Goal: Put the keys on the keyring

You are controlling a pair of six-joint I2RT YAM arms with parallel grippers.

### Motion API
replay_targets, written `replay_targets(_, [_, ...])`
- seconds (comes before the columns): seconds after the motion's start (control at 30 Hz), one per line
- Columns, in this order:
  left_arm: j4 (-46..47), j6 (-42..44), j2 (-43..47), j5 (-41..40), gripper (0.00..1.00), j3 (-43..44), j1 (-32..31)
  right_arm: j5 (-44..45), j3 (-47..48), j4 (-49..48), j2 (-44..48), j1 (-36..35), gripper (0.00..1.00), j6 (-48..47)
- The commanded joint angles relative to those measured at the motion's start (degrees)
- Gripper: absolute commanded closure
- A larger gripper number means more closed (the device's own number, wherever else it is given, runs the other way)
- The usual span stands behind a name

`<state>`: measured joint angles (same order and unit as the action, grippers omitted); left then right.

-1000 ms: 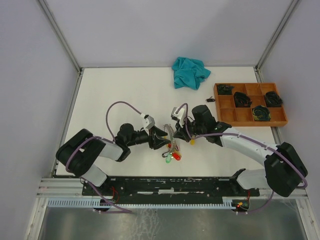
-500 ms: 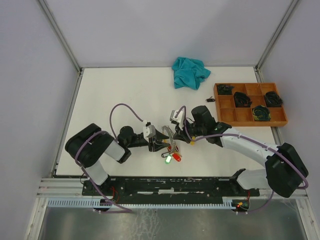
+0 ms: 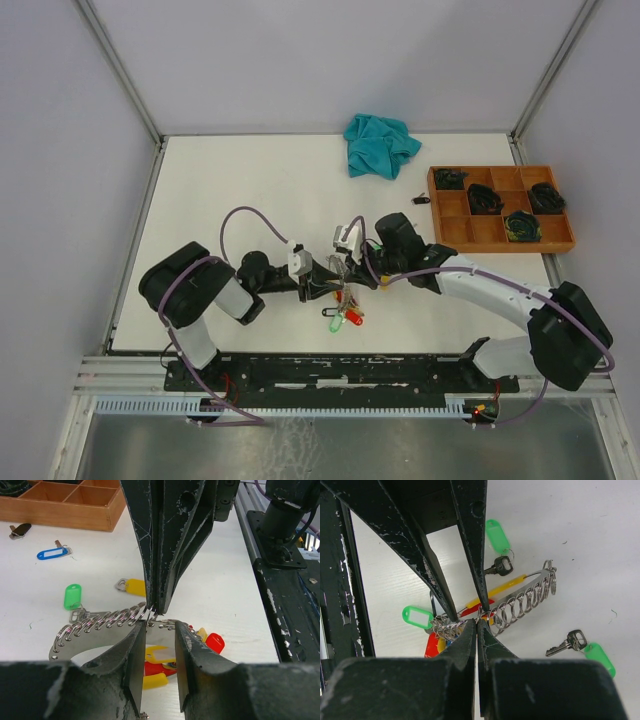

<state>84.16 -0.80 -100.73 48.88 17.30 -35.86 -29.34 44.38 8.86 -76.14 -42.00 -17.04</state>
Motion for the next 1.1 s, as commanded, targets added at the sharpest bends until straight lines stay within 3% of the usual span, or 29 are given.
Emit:
replay_targets(0.0, [4.4,1.9,-0.1,1.8,0.64,1.5,-0.1,-0.5,3.9,-2.0,-0.6,-1.1,0.99,-1.1])
replay_targets(0.23, [4.1,1.7,0.1,2.4,0.69,1.9,0.3,0.1,5.5,-0.1,-1.7,-2.0,0.99,-2.4])
replay_targets(0.53, [1.6,3.4,1.3,3.1,0.97,2.0,0.3,1.3,7.3,2.4,-2.5,-2.9,0.99,-3.6])
replay_targets(0.63, [-3.6,6.5,3.4,2.5,0.97,2.0,0.3,2.2,7.4,3.1,-2.0,-2.9,0.97,-3.5])
replay_targets(0.9, [-15.4,15.8,10.0,-3.7,0.97,1.2,-0.6,10.7,8.5,5.3,3.5,-2.9,0.34,0.9])
replay_targets(1.0, [-20.1,19.2,11.9,-6.3,0.97,1.5,-1.6,15.8,10.1,7.0,6.0,-2.9,0.20,3.4])
replay_targets(1.07, [-21.6,20.9,13.1,-8.1,0.97,1.4,-2.4,18.3,11.2,9.4,7.9,-2.9,0.17,3.5])
